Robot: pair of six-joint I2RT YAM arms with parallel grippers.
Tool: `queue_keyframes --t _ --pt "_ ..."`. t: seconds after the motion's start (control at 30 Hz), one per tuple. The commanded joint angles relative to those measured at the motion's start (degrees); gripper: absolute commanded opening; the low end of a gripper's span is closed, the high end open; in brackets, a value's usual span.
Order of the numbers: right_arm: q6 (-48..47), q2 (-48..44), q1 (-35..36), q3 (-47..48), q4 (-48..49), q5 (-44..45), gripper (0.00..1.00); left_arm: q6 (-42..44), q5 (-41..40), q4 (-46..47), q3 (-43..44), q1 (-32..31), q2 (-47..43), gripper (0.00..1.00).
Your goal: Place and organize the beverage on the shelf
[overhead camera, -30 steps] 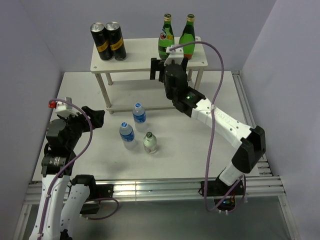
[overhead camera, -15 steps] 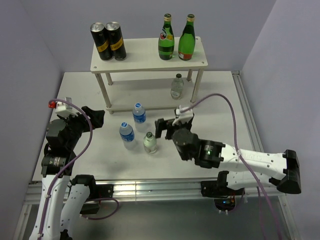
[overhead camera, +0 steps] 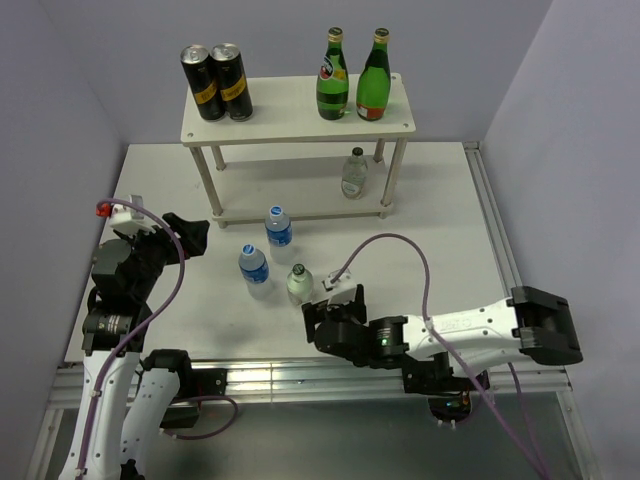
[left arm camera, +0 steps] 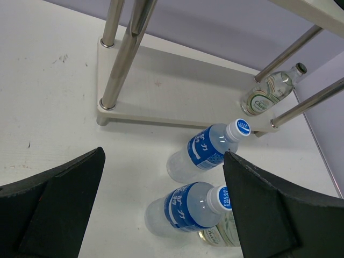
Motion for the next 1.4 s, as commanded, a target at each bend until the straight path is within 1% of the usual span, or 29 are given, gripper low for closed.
queue_keyframes --t 0.0,0.07,0.27,0.43,0.47,0.6,0.8,0.93,1.03,1.07,1.13,1.17,1.23,1.27,1.33,1.37 --pt "1.1 4.3 -0.4 2.3 6.7 -0.5 1.0 0.7 0.5 1.7 0.1 0.4 -0.1 0.99" --pt "-1.0 8.3 -0.9 4.4 7.2 -0.2 1.0 0.7 0.5 1.7 0.2 0.4 -0.2 0.99" --pt "-4.4 15.7 -6.1 5.3 15.6 -3.5 1.0 0.7 0.8 1.7 0.2 0.4 -0.3 0.99" --pt "-7.7 22.9 -9.2 7.1 22.6 -3.6 1.0 0.7 1.1 1.8 0.2 0.4 -0.2 0.99" --pt "-8.2 23.9 -10.1 7.4 25.1 -3.1 1.0 0.7 1.1 1.8 0.1 0.4 -0.2 0.99" --pt "-10.0 29.7 -11.6 8.8 29.8 -1.0 1.0 0.6 1.0 1.9 0.0 0.4 -0.1 0.99" --pt "-11.8 33.8 -12.7 9.9 36.5 2.7 1.0 0.7 1.3 1.9 0.0 0.4 0.4 0.99" --pt "-13.2 36.4 -12.7 9.6 41.8 5.6 0.97 0.6 1.6 1.9 0.0 0.4 0.4 0.99" --pt "-13.9 39.0 -13.2 10.4 44.4 7.5 0.84 0.5 1.9 2.0 0.1 0.4 0.6 0.99" --pt "-14.0 40.2 -13.4 10.5 46.4 8.1 0.72 0.6 1.9 2.0 0.0 0.4 0.6 0.99" --pt "-14.5 41.1 -14.2 10.9 47.5 8.7 0.61 0.6 1.9 2.1 0.1 0.3 0.8 0.99" --pt "-14.7 41.5 -14.6 10.9 49.1 9.2 0.51 0.6 2.1 2.1 0.1 0.3 0.8 0.99" --pt "-16.1 42.5 -15.1 11.1 50.7 9.3 0.37 0.6 1.9 2.0 0.0 0.2 1.1 0.99" --pt "-16.4 42.6 -15.6 11.4 50.7 9.9 0.21 0.7 1.9 2.0 0.0 0.2 1.1 0.99" --pt "-16.7 42.2 -16.0 11.9 50.1 10.5 0.11 0.7 1.9 1.9 0.1 0.0 1.1 0.99" --pt "-16.4 41.1 -16.5 12.0 48.3 12.0 0.02 0.7 1.8 2.0 0.1 -0.1 1.1 0.99"
